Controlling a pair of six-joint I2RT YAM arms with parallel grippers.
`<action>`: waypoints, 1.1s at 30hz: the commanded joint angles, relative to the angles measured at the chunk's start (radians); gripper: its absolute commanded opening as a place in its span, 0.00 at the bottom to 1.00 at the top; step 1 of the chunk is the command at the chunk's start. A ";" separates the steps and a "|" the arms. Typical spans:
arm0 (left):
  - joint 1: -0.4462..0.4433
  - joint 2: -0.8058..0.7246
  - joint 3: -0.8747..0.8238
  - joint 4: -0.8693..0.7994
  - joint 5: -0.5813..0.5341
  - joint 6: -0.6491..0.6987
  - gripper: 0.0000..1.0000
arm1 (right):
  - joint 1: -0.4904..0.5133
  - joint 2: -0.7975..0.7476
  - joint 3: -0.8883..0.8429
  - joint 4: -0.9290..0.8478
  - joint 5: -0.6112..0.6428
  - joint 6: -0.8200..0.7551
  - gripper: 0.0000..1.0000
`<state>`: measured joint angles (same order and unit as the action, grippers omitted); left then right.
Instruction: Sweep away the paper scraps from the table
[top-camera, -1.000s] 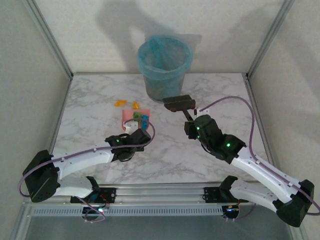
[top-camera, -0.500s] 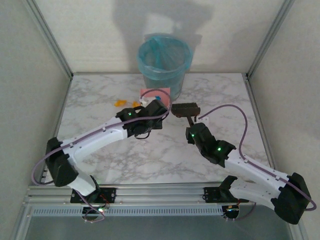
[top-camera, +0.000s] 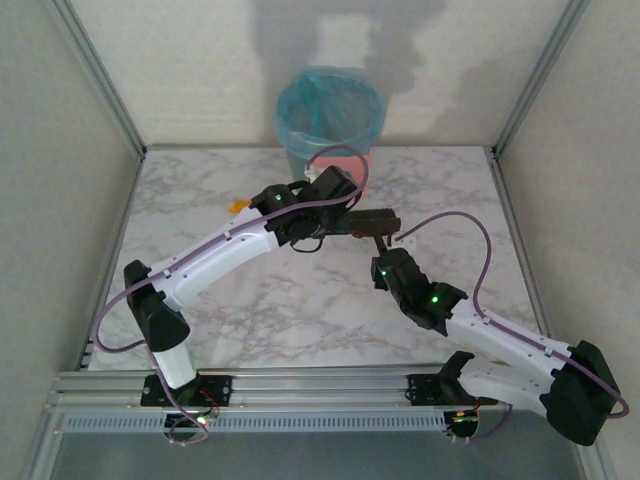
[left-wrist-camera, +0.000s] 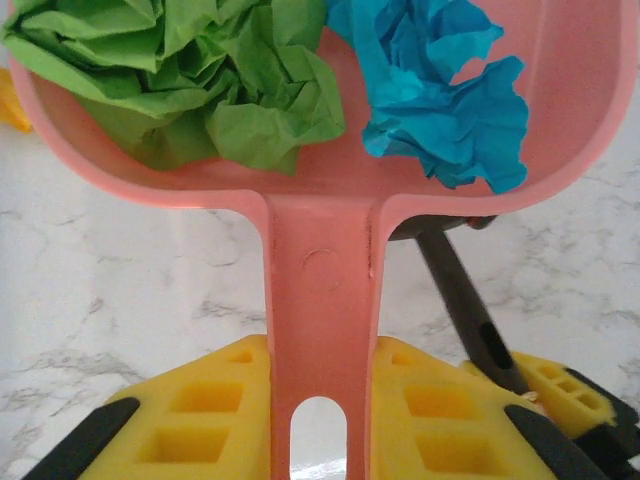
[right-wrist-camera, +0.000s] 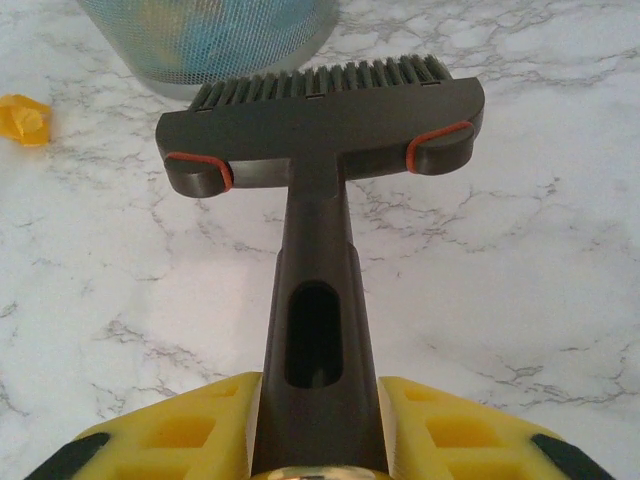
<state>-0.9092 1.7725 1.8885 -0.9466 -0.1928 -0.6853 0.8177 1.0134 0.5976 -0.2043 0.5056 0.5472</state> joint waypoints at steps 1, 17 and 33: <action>-0.008 0.059 0.112 -0.039 0.041 0.029 0.00 | -0.006 -0.016 -0.005 0.058 0.047 0.009 0.00; 0.113 0.273 0.546 0.002 0.226 -0.001 0.00 | -0.005 -0.002 -0.005 0.066 0.021 0.004 0.00; 0.114 0.311 0.513 0.004 0.263 -0.011 0.00 | -0.005 0.012 -0.001 0.068 0.010 0.002 0.00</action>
<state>-0.7944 2.0754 2.4058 -0.9703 0.1093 -0.6956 0.8177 1.0248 0.5976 -0.1963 0.4973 0.5468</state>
